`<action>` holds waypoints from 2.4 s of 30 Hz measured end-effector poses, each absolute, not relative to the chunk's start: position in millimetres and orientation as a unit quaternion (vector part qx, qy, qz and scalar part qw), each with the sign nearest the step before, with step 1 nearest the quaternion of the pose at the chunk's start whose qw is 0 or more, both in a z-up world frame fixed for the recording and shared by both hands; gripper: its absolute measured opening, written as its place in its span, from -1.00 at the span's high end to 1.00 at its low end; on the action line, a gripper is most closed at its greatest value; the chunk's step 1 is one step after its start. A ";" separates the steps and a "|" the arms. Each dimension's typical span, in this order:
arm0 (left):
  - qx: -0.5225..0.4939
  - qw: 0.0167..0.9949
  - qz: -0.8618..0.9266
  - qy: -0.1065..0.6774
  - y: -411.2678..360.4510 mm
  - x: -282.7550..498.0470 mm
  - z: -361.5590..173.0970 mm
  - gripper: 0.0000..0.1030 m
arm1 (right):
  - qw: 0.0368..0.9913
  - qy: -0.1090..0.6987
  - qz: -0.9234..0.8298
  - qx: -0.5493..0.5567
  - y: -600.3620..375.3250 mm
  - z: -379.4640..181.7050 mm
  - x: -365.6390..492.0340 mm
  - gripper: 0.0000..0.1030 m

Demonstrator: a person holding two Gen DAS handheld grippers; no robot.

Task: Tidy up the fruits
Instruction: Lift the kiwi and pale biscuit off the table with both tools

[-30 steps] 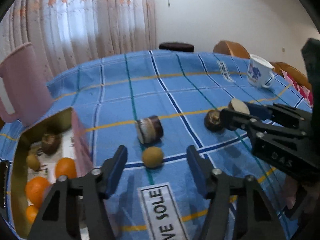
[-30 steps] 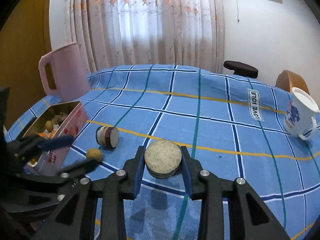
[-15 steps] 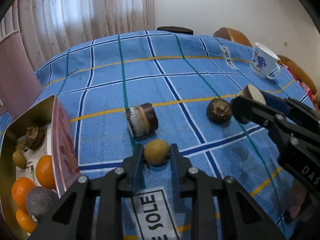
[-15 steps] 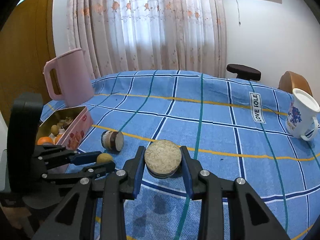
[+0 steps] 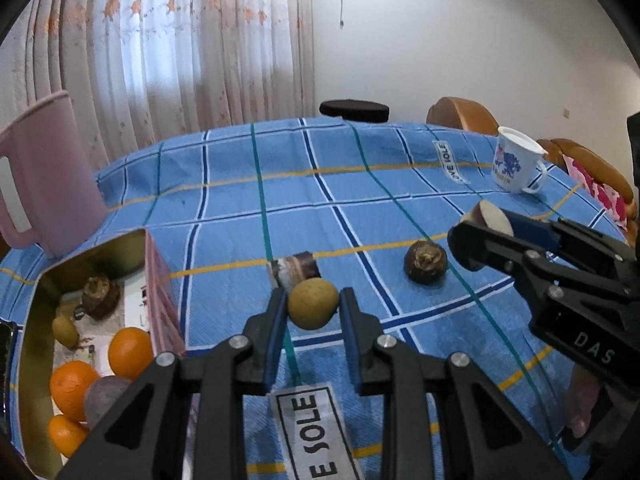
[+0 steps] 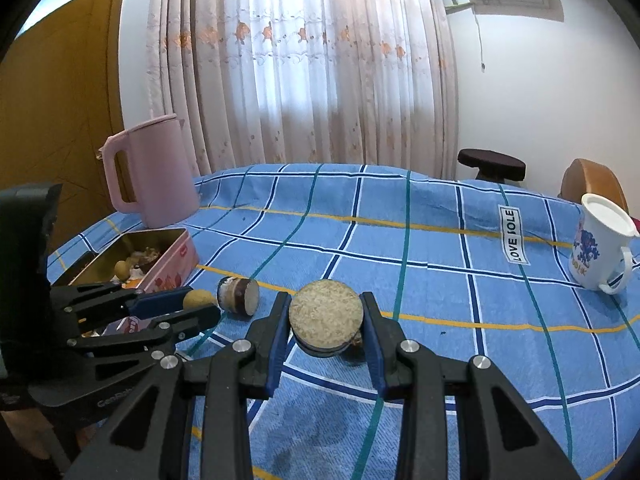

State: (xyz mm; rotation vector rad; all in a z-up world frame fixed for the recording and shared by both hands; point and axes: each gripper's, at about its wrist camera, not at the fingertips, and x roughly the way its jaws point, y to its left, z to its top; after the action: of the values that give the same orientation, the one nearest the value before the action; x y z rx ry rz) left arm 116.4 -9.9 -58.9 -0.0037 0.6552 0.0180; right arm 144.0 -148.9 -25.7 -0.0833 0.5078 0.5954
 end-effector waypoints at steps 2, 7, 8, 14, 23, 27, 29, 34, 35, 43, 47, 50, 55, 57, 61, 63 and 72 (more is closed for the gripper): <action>0.002 0.949 0.010 0.315 -11.3 114.0 -57.5 0.46 | 0.925 0.241 0.292 -0.042 -149.2 -24.9 141.5 0.30; 0.007 0.952 0.012 0.306 -13.3 111.2 -55.6 0.46 | 0.928 0.227 0.292 -0.043 -150.0 -23.2 136.2 0.30; 0.008 0.953 0.012 0.304 -13.7 110.1 -55.8 0.46 | 0.928 0.225 0.293 -0.043 -150.3 -22.8 135.5 0.30; 0.015 0.958 0.015 0.286 -16.7 104.1 -52.4 0.46 | 0.931 0.212 0.293 -0.041 -152.6 -21.0 129.9 0.30; 0.019 0.964 0.018 0.264 -16.7 95.9 -48.7 0.46 | 0.935 0.193 0.295 -0.043 -154.1 -18.0 124.5 0.30; 0.024 0.968 0.020 0.250 -18.0 91.4 -46.1 0.46 | 0.936 0.184 0.297 -0.044 -155.6 -17.0 121.5 0.30; 0.025 0.968 0.021 0.248 -18.3 90.6 -45.7 0.46 | 0.936 0.182 0.297 -0.045 -156.0 -16.7 121.3 0.30; 0.023 0.971 0.024 0.237 -17.6 87.0 -43.5 0.46 | 0.938 0.175 0.297 -0.045 -156.8 -15.9 118.9 0.30; 0.023 0.971 0.024 0.235 -17.6 86.3 -43.2 0.46 | 0.938 0.173 0.297 -0.046 -156.7 -15.9 118.3 0.30; 0.026 0.975 0.023 0.219 -18.5 81.3 -40.6 0.46 | 0.939 0.159 0.301 -0.050 -156.7 -15.4 111.7 0.30; 0.025 0.976 0.024 0.213 -18.5 79.0 -40.6 0.46 | 0.939 0.156 0.301 -0.050 -157.3 -14.8 110.4 0.30; 0.025 0.978 0.025 0.207 -18.1 77.1 -39.8 0.46 | 0.940 0.152 0.301 -0.052 -157.3 -14.7 108.2 0.30; 0.025 0.981 0.025 0.191 -19.0 70.3 -37.6 0.46 | 0.940 0.146 0.303 -0.056 -156.4 -14.2 104.3 0.30; 0.023 0.982 0.024 0.184 -18.3 67.9 -36.5 0.46 | 0.940 0.143 0.304 -0.059 -155.6 -14.1 102.9 0.30; 0.021 0.984 0.024 0.174 -17.8 64.5 -34.6 0.46 | 0.941 0.131 0.306 -0.065 -155.0 -13.0 97.2 0.30; 0.021 0.985 0.021 0.171 -17.6 63.4 -34.1 0.46 | 0.940 0.130 0.310 -0.066 -153.7 -13.0 94.7 0.30; 0.007 0.985 0.019 0.171 -10.9 62.6 -33.2 0.46 | 0.935 0.144 0.313 -0.084 -140.5 -14.8 94.3 0.30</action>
State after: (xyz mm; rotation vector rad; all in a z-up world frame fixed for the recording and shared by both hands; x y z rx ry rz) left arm 62.6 -10.9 -33.2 0.0148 0.3430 0.0391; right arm 94.3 -140.5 -14.8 -0.1720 0.2944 0.6390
